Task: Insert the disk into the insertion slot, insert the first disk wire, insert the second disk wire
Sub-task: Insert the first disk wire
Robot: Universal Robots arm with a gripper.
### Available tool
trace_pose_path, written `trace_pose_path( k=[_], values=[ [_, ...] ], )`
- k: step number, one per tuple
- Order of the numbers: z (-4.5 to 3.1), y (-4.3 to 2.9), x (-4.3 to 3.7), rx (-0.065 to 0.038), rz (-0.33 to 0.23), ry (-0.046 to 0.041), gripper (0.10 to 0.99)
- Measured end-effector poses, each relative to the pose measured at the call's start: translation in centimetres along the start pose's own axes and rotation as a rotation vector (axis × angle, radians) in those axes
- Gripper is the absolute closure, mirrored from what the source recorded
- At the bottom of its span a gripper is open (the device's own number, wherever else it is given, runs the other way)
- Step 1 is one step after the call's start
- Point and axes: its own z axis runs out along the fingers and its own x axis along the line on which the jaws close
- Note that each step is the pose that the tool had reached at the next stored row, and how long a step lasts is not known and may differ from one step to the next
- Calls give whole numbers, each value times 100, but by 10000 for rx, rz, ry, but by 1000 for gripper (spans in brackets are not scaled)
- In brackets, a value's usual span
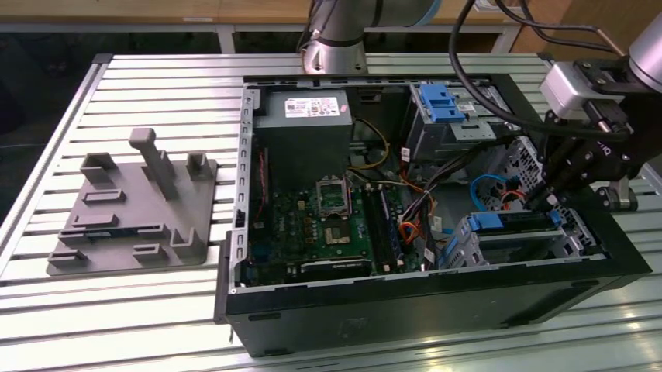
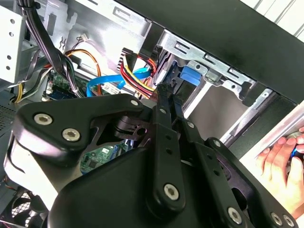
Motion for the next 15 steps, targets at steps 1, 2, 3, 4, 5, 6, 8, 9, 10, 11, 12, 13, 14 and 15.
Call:
trace_pose_path(
  k=[1, 2, 3, 4, 5, 6, 8, 9, 10, 11, 12, 13, 14, 15],
  values=[
    [0, 0, 1, 0, 0, 1, 922],
    [0, 0, 1, 0, 0, 1, 922],
    [0, 0, 4, 0, 0, 1, 922],
    [2, -1, 11, 0, 0, -1, 922],
    [2, -1, 12, 0, 0, -1, 922],
    [2, -1, 14, 0, 0, 0, 922],
    [3, -3, 18, 0, 2, 0, 922],
    [3, -5, 19, 0, 0, 0, 922],
    [4, -6, 19, 0, -1, 0, 922],
    [4, -8, 20, 0, -2, 0, 922],
    [5, -9, 21, 0, -5, 1, 922],
    [6, -10, 22, 0, -6, 1, 922],
    [6, -10, 24, 0, -8, 2, 922],
    [8, -11, 26, 0, -9, 1, 922]
  ],
)
